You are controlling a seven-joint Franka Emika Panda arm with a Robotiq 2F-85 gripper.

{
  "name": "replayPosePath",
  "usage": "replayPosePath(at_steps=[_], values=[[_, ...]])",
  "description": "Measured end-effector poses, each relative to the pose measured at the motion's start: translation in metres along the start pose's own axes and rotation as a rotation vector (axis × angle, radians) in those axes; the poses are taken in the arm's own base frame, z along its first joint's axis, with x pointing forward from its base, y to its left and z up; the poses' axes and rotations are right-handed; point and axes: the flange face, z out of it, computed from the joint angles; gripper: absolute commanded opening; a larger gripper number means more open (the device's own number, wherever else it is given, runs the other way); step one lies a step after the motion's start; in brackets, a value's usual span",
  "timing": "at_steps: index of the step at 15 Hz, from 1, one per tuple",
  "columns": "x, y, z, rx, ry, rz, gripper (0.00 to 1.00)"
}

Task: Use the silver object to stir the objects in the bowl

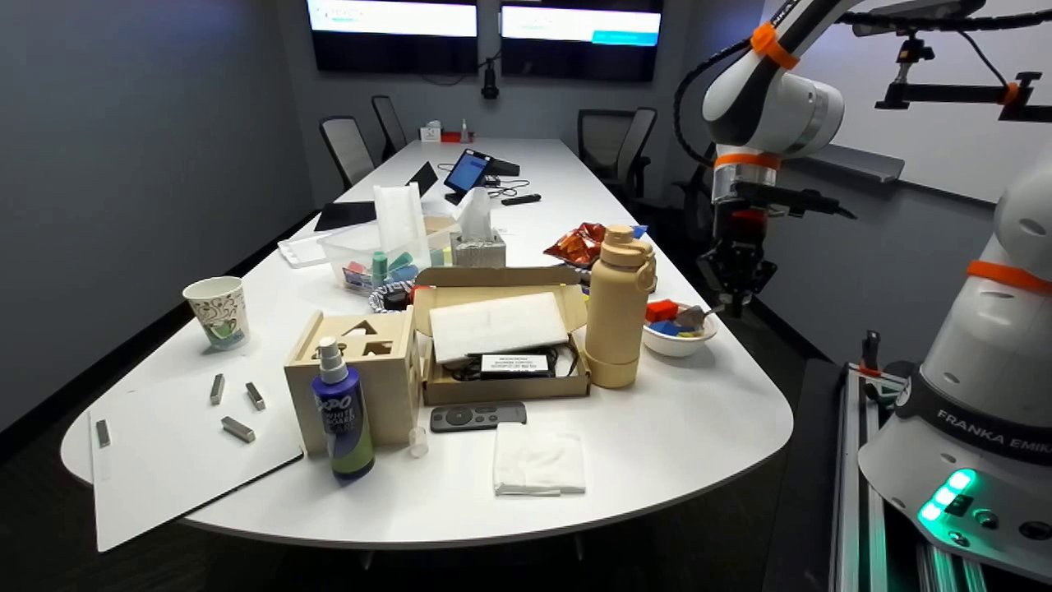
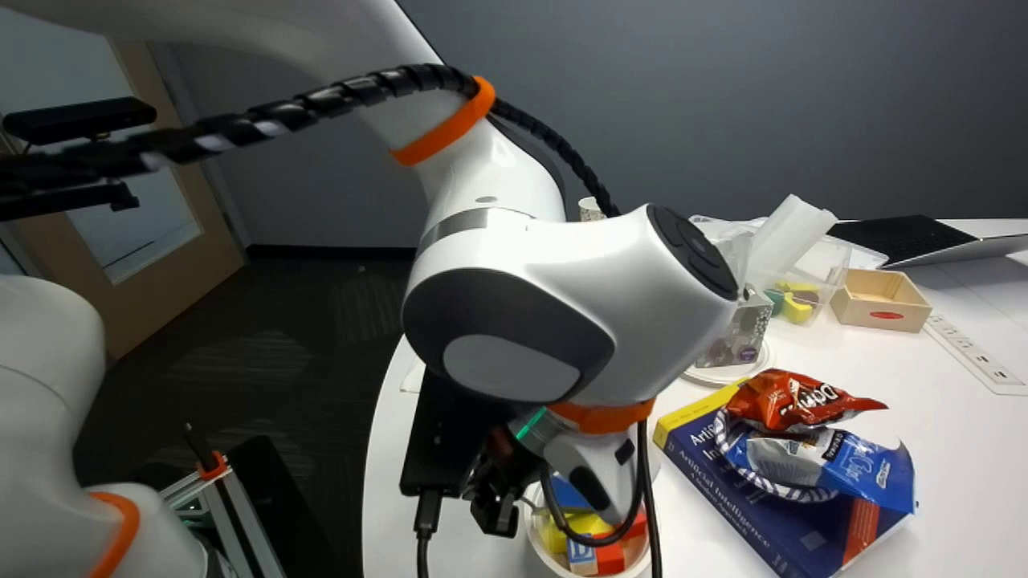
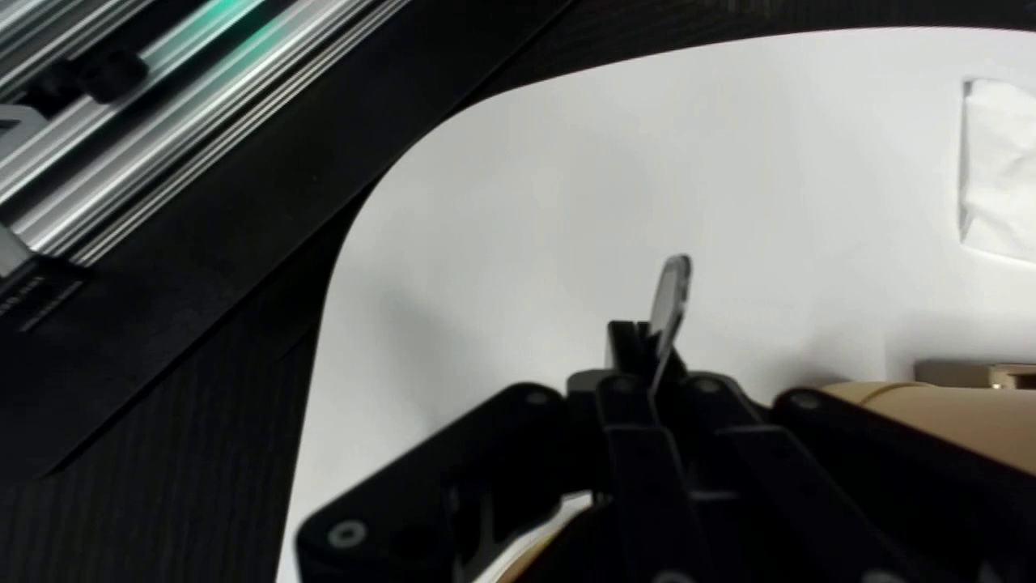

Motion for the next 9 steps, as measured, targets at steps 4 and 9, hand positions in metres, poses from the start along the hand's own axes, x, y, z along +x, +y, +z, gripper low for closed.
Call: replayPosePath(at_steps=[4,9], values=[[0.001,-0.005,-0.001,-0.152,0.040,0.053,0.01],[0.010,-0.008,-0.003,-0.175,0.117,0.053,0.01]])
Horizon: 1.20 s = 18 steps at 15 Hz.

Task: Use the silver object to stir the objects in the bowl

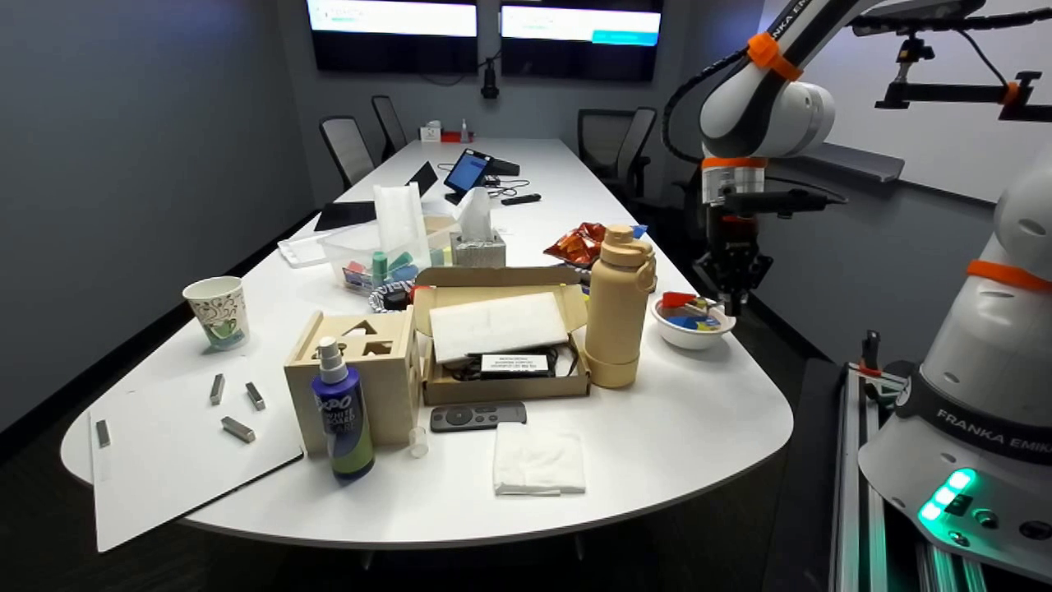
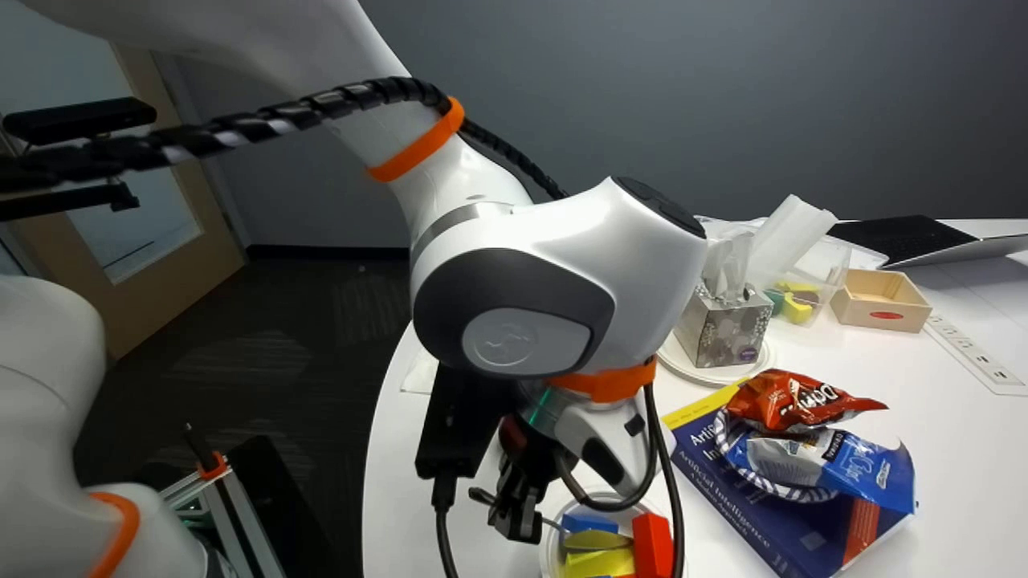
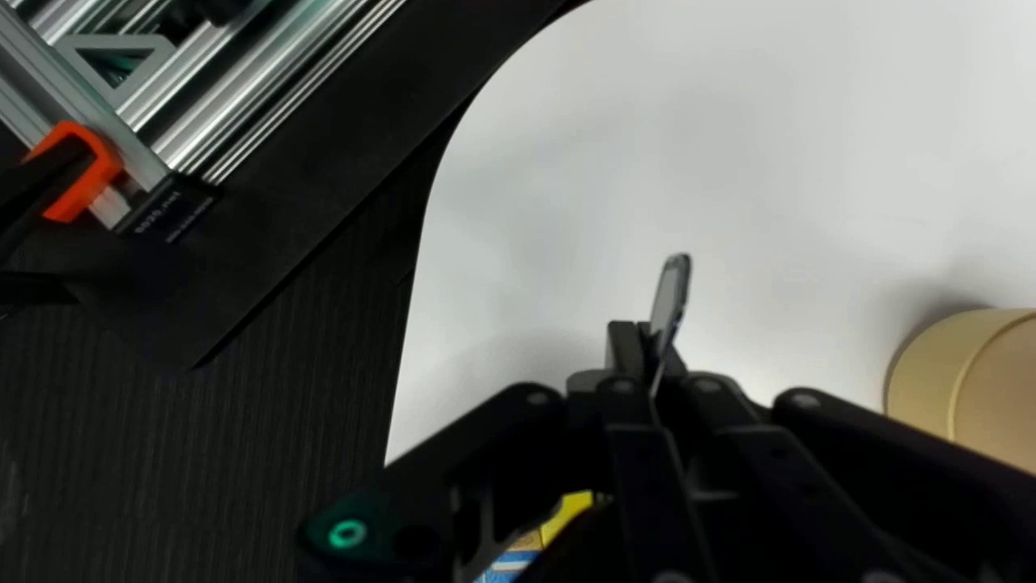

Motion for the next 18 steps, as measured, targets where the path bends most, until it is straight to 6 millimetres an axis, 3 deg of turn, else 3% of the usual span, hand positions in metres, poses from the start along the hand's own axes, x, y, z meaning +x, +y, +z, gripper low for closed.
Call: replayPosePath(at_steps=[10,12,18], values=[[0.016,0.008,0.018,0.006,0.041,-0.029,0.01],[0.017,0.009,0.021,0.006,0.033,-0.033,0.29],[0.020,0.013,0.041,0.002,-0.003,-0.025,0.72]])
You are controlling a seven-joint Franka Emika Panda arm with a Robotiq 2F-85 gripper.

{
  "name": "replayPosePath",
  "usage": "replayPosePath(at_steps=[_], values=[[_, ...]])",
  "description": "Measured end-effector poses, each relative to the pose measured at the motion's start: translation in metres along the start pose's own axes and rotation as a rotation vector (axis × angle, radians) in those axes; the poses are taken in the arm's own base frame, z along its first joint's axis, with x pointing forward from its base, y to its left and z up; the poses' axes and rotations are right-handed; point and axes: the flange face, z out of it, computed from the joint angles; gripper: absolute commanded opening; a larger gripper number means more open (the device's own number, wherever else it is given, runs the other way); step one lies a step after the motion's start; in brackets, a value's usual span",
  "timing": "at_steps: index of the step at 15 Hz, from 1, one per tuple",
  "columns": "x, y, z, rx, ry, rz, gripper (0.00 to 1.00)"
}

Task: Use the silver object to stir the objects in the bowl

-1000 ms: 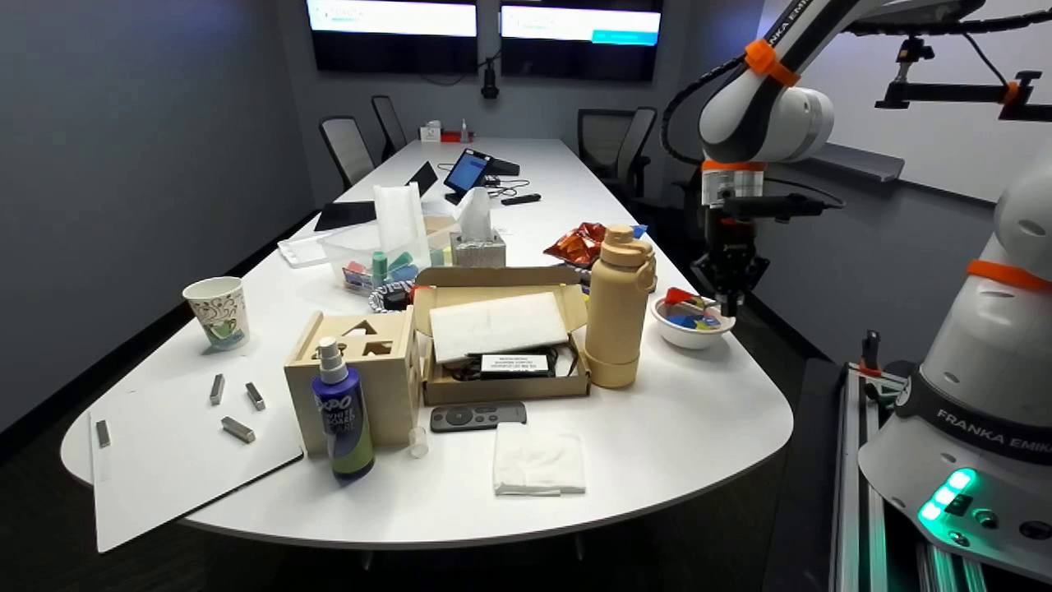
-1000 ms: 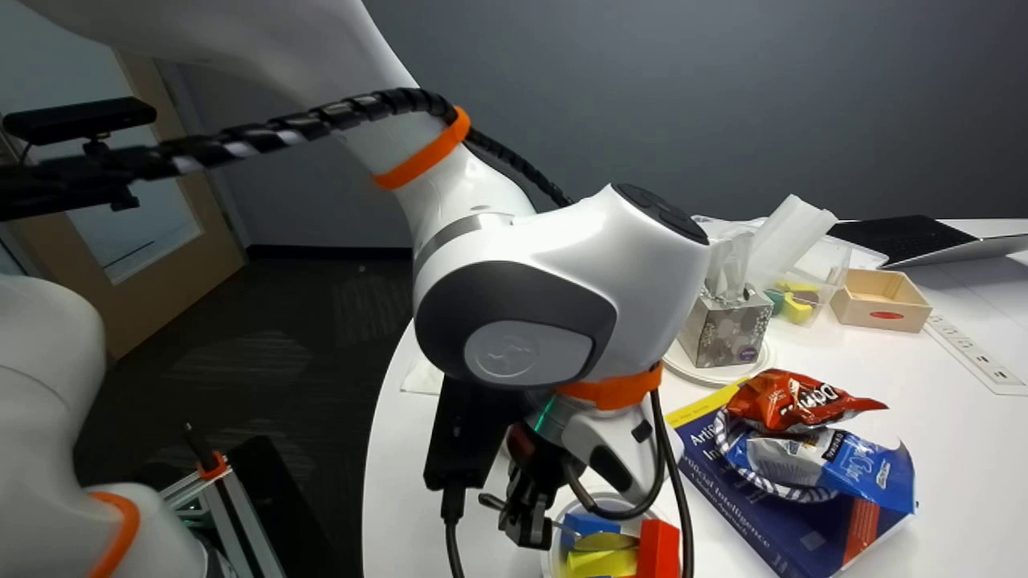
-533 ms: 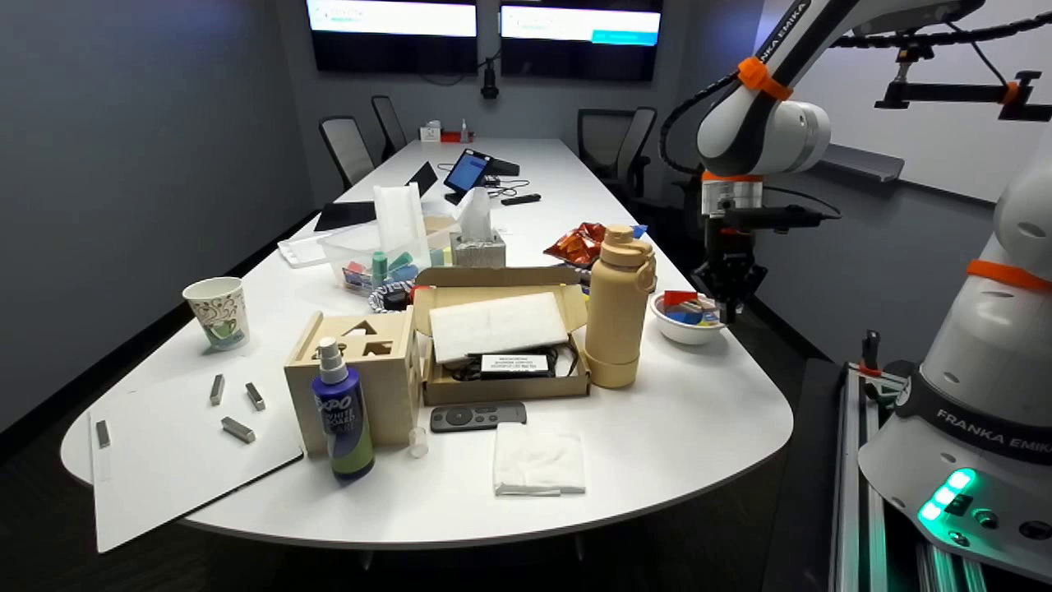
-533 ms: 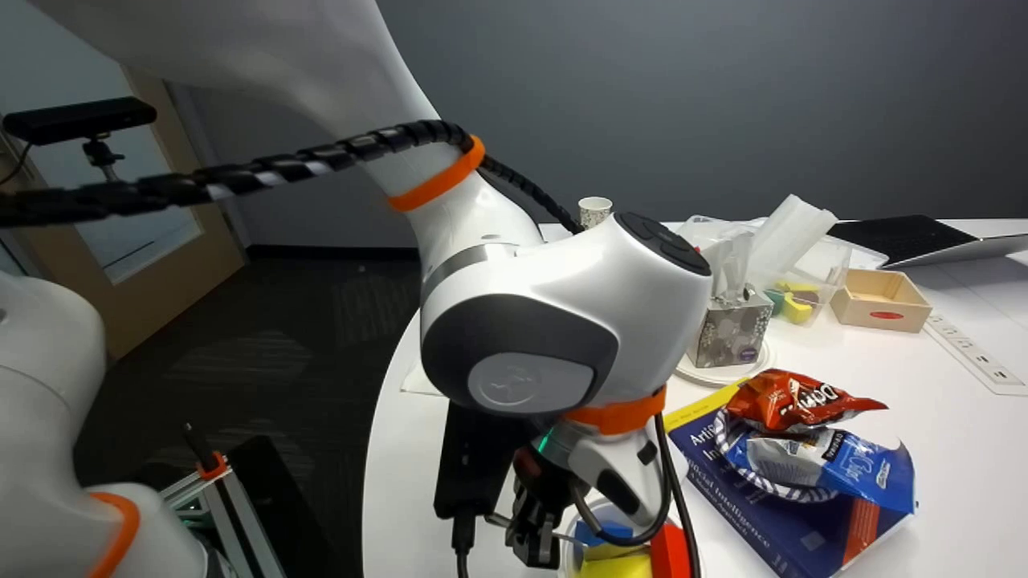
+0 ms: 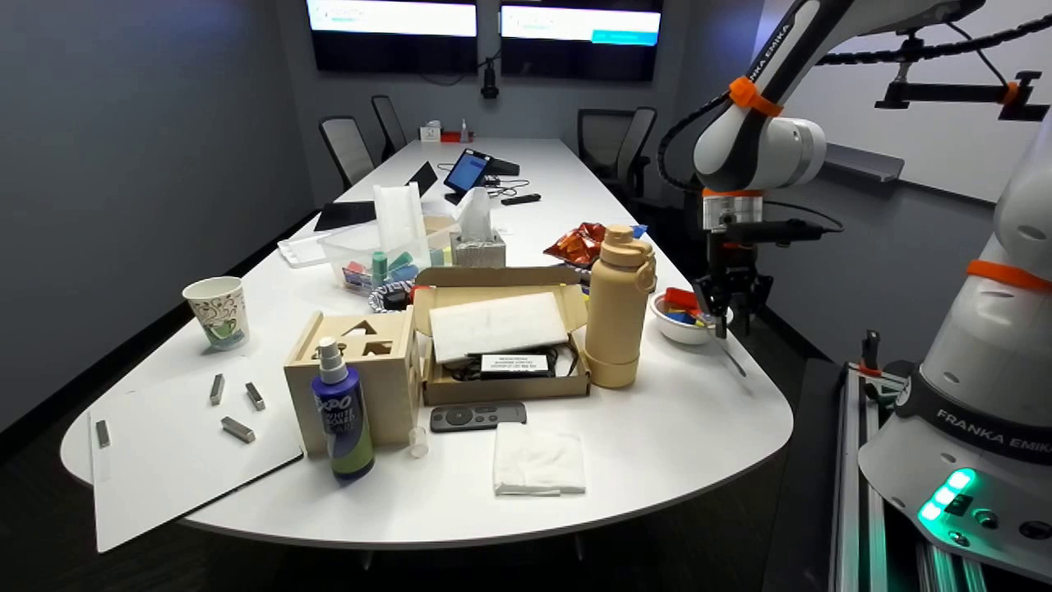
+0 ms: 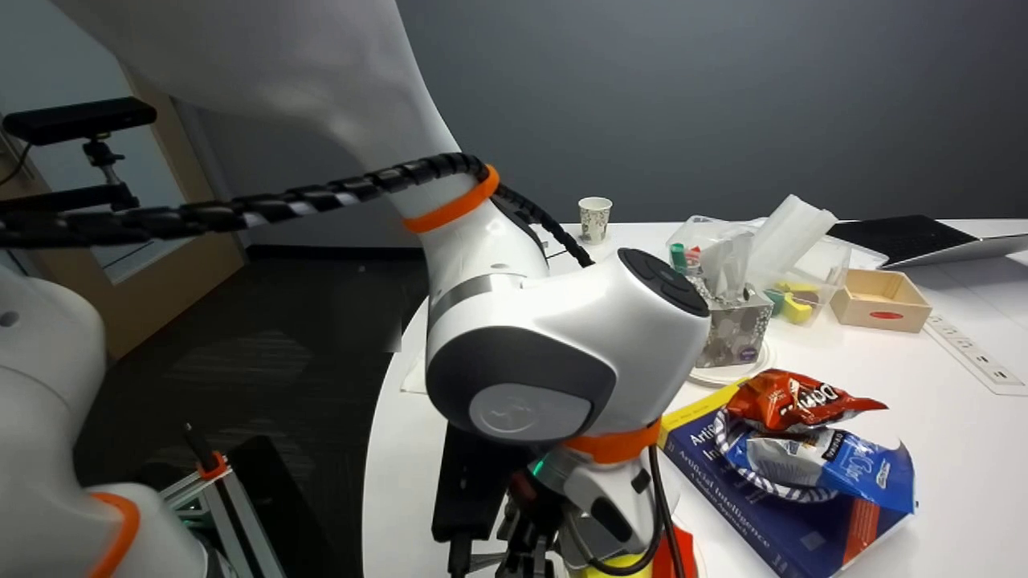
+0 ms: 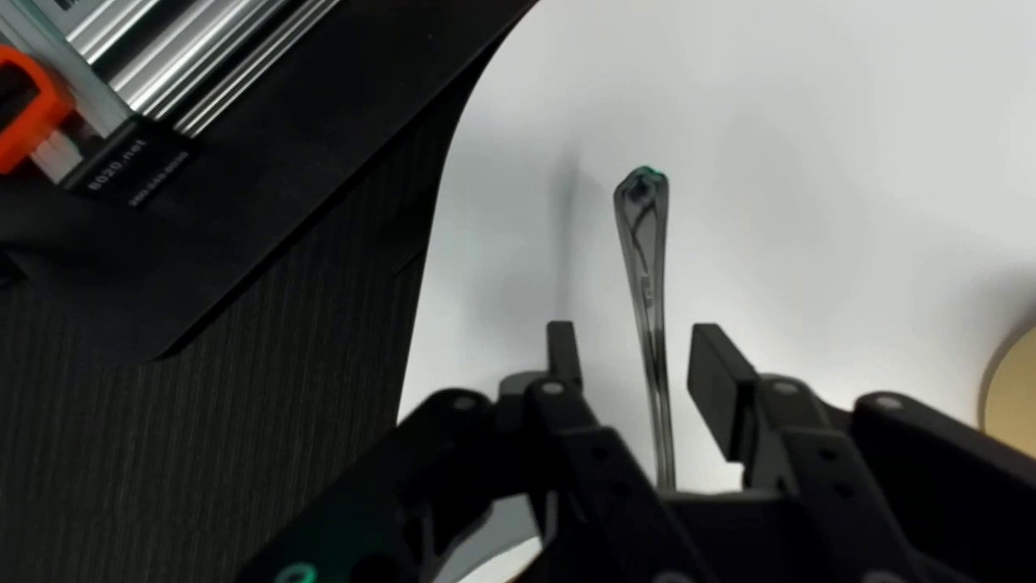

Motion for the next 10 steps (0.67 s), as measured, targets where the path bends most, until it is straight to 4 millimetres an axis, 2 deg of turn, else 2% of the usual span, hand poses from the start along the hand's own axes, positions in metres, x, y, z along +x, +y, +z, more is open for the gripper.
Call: replayPosePath(at_steps=[3,4,10], values=[[0.0014,0.0019,0.0056,0.001,-0.006,0.010,0.96],[0.0018,0.0022,0.0066,0.002,-0.006,0.013,0.99],[0.0026,0.0026,0.0084,0.011,-0.006,0.019,1.00]])
